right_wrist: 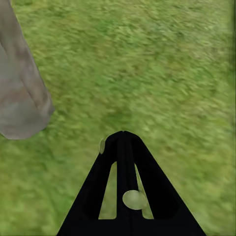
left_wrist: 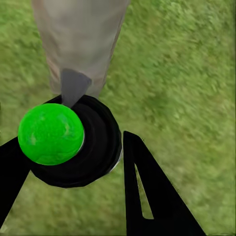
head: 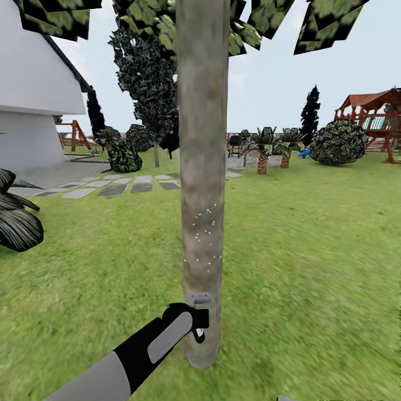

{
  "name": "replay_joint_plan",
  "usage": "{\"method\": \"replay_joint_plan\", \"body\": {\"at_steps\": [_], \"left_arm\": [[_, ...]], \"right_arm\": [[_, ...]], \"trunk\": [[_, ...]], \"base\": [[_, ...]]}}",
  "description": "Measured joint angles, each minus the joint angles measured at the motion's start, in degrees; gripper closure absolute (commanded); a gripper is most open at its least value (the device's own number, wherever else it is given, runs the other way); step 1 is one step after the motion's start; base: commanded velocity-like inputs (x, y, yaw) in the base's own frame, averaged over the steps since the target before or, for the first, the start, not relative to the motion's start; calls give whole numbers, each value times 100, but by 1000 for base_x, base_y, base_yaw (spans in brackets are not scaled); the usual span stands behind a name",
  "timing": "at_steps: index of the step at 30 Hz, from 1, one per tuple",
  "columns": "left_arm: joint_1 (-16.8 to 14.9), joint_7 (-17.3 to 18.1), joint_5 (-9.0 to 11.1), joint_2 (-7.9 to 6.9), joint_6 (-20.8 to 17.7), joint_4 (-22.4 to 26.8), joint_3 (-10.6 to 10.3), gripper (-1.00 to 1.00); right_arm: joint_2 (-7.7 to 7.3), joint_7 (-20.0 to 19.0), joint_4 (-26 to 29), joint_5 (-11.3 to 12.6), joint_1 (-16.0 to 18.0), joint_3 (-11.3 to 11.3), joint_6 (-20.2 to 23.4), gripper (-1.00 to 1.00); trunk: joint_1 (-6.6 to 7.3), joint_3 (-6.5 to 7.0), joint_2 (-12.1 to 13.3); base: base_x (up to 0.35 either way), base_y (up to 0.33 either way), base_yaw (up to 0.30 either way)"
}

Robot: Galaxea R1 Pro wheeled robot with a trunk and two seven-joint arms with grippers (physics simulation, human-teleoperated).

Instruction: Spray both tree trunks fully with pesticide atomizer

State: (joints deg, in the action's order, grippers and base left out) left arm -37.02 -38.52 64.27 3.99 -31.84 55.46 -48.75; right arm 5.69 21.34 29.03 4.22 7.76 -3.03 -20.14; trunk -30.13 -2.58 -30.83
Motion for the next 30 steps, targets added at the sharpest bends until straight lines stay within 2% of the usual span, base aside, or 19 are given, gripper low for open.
{"method": "replay_joint_plan", "body": {"at_steps": [5, 18, 30], "left_arm": [[-1, -7, -9, 0, 2, 0, -87, 100], [-1, 4, -10, 0, 11, 0, -101, 100], [0, 3, -10, -1, 18, 1, -100, 100]], "right_arm": [[-4, 4, 1, 0, 0, 8, 0, 100], [-4, 3, 1, 0, 0, 9, 0, 100], [-12, -13, -8, -5, 1, -18, 6, 100]], "trunk": [[-3, 1, 0], [-2, 0, 0], [-2, 1, 0]], "base": [[-121, 276, -246], [-172, 301, -238], [-6, 347, -28]]}}
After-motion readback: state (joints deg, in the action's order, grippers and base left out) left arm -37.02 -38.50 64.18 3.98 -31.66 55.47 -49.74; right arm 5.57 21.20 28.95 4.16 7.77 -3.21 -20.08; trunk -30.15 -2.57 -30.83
